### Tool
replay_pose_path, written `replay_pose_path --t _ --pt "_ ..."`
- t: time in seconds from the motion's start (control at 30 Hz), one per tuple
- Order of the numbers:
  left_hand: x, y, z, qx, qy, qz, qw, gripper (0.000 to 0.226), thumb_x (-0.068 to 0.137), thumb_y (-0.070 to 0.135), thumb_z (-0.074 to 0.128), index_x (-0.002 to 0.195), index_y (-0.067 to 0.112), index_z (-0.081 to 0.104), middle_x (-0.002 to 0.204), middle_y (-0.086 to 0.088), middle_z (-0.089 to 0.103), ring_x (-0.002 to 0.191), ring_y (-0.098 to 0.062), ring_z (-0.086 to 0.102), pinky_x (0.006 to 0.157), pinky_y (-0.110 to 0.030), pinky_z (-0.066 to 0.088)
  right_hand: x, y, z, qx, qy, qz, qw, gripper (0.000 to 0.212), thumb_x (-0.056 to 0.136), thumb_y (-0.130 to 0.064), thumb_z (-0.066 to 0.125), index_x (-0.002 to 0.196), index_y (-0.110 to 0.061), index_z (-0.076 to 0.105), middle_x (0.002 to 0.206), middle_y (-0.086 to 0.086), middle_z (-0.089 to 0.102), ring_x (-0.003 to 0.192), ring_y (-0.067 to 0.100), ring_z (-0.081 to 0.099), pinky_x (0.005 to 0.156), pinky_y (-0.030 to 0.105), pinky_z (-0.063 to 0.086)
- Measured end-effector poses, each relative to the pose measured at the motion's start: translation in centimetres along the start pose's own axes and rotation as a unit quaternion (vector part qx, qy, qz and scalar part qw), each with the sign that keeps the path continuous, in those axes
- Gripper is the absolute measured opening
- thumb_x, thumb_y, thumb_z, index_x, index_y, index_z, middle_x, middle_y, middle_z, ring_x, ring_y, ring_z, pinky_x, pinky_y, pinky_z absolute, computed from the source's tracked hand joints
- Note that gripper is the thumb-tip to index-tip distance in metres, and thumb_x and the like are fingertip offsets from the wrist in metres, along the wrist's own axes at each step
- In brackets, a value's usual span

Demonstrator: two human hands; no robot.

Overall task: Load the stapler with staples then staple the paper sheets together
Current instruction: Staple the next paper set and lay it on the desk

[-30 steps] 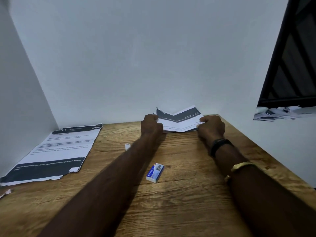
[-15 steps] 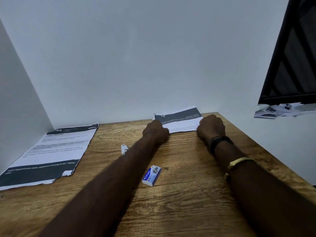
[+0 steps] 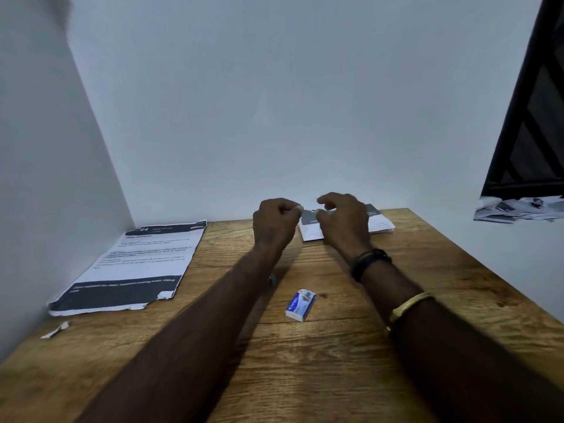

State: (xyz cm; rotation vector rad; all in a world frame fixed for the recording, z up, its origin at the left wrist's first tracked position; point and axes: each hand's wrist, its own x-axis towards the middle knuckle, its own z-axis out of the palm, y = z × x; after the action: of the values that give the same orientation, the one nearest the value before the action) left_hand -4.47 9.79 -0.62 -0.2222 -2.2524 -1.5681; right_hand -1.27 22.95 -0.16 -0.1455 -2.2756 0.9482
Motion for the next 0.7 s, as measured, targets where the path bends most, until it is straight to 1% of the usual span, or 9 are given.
replay_pose_path --t 0.1,0.17,0.27,0.33,0.4,0.43,0.5,0.6,0.7 --pt "-0.2 -0.3 -3.0 0.000 0.035 0.009 0.999 0.017 0.086 0.028 0.075 0.086 0.013 0.082 0.082 -0.002 0.080 0.082 -0.019 0.077 0.087 -0.043 0.060 -1.1 -3.2 1.8 0.034 -0.015 -0.018 0.999 0.022 0.091 -0.021 0.068 0.109 -0.017 0.079 0.106 0.002 0.077 0.104 0.020 0.068 0.085 0.026 0.045" --pt "-0.3 -0.9 -5.5 0.009 0.064 0.002 0.998 0.016 0.084 0.029 0.077 0.085 0.014 0.081 0.080 -0.002 0.079 0.082 -0.018 0.076 0.087 -0.041 0.060 -1.8 -5.3 3.2 0.050 -0.037 -0.025 0.998 0.019 0.091 -0.022 0.067 0.105 -0.017 0.080 0.105 0.002 0.078 0.103 0.020 0.069 0.086 0.026 0.048" --pt "-0.4 -2.3 -9.5 0.015 0.089 -0.031 0.995 0.009 0.082 0.022 0.075 0.086 0.016 0.080 0.081 -0.001 0.079 0.085 -0.019 0.076 0.089 -0.041 0.060 -3.1 -8.1 5.4 0.062 -0.079 -0.022 0.995 0.017 0.090 -0.025 0.068 0.101 -0.021 0.080 0.106 0.000 0.078 0.101 0.020 0.070 0.084 0.027 0.051" --pt "-0.6 -3.6 -12.2 0.029 0.106 -0.047 0.993 0.013 0.084 0.023 0.071 0.083 0.014 0.080 0.081 0.000 0.079 0.085 -0.019 0.075 0.088 -0.042 0.060 -4.0 -9.8 7.1 0.065 -0.108 -0.014 0.992 0.015 0.089 -0.025 0.068 0.097 -0.022 0.081 0.105 -0.001 0.078 0.099 0.021 0.070 0.083 0.030 0.055" --pt "-0.6 -4.9 -14.8 0.060 0.124 -0.070 0.988 0.019 0.086 0.027 0.069 0.081 0.012 0.080 0.087 0.001 0.080 0.090 -0.020 0.074 0.089 -0.041 0.059 -4.8 -11.4 8.6 0.052 -0.139 -0.013 0.989 0.014 0.087 -0.023 0.068 0.094 -0.023 0.081 0.103 -0.001 0.078 0.099 0.024 0.071 0.083 0.033 0.058" --pt "-0.7 -5.5 -16.1 0.085 0.128 -0.087 0.984 0.019 0.087 0.027 0.068 0.083 0.013 0.080 0.091 0.001 0.080 0.094 -0.021 0.074 0.090 -0.039 0.058 -5.2 -12.1 9.4 0.040 -0.155 -0.016 0.987 0.014 0.087 -0.023 0.068 0.093 -0.024 0.081 0.102 0.000 0.078 0.099 0.025 0.071 0.082 0.033 0.058" --pt "-0.7 -7.0 -18.5 0.150 0.124 -0.123 0.973 0.016 0.087 0.027 0.068 0.093 0.016 0.078 0.102 -0.002 0.079 0.105 -0.025 0.071 0.091 -0.035 0.054 -6.0 -13.4 11.1 0.013 -0.184 -0.021 0.983 0.014 0.086 -0.023 0.068 0.093 -0.023 0.080 0.103 0.002 0.078 0.099 0.027 0.071 0.081 0.032 0.058" --pt "-0.7 -8.7 -21.6 0.241 0.120 -0.176 0.947 0.031 0.087 0.029 0.069 0.115 0.018 0.073 0.126 -0.006 0.072 0.122 -0.030 0.062 0.102 -0.037 0.048 -7.0 -14.8 13.7 -0.030 -0.224 -0.021 0.974 0.018 0.085 -0.024 0.068 0.101 -0.018 0.075 0.108 0.006 0.075 0.104 0.031 0.070 0.084 0.034 0.058" --pt "-0.6 -10.0 -23.5 0.297 0.109 -0.215 0.924 0.049 0.084 0.036 0.074 0.129 0.023 0.062 0.137 -0.006 0.063 0.132 -0.031 0.054 0.110 -0.043 0.043 -7.5 -15.5 15.8 -0.073 -0.248 -0.026 0.966 0.030 0.087 -0.021 0.067 0.116 -0.015 0.066 0.120 0.010 0.069 0.112 0.034 0.066 0.089 0.037 0.054"
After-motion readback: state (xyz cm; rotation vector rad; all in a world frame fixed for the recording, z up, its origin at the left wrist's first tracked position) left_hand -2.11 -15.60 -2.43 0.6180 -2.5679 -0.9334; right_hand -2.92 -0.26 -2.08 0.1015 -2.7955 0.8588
